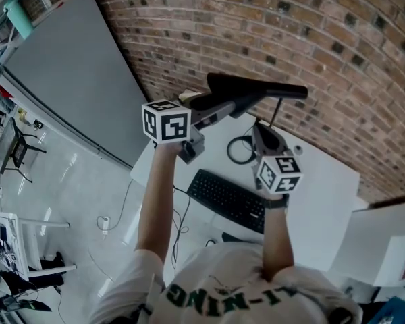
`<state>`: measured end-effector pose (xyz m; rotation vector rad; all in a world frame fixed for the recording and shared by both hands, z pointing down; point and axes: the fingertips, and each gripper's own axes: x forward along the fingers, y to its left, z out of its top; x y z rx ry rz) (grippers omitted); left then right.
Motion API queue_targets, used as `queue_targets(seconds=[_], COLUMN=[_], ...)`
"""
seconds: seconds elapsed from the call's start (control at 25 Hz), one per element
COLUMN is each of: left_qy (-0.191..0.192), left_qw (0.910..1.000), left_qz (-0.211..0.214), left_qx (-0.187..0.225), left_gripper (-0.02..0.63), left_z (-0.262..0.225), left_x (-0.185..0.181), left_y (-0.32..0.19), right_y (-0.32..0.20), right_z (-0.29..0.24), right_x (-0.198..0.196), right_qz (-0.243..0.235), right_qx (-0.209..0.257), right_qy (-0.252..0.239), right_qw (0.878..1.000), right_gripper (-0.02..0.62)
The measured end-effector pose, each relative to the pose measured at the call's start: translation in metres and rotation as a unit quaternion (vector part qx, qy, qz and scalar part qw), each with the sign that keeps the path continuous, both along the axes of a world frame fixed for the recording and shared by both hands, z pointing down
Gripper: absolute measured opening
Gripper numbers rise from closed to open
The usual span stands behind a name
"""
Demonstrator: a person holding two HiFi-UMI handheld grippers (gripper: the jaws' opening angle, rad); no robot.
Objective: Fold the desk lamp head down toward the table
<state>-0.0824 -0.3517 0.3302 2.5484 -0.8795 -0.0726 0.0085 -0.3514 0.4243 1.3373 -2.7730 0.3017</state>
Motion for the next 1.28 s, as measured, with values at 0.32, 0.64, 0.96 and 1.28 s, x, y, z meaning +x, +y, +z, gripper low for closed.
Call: queue_targets(seconds=[0.32, 0.64, 0.96, 1.28], left_qy=[0.012, 0.046, 0.081, 0.097], left_qw=[0.9998, 0.9979, 0.9951, 0.9931], left_qz=[0.004, 0.022, 0.027, 0.026], left_qx=[-0.015, -0.041, -0.051, -0.061], left_gripper=[0.056, 0.034, 0.028, 0.023], left_z=[0.005, 0.005, 0.013, 0.019], left_x=[0.003, 0.005, 0.003, 0.001], left_y=[-0.004, -0.002, -0.001, -0.001], right_y=[-0.003, -0.002, -0.004, -0.007], right_z=[0.002, 0.005, 0.010, 0.015], right_x=[0.008, 0.007, 0.005, 0.006], right_qz=[0.008, 0.002, 0.000, 0.003], right_qx=[-0.010, -0.016, -0.019, -0.026], right_qy=[-0.014, -0.025, -0.019, -0.024], right_qw=[1.000, 1.000, 1.000, 0.999], right_gripper=[0.005, 0.003, 0.003, 0.003])
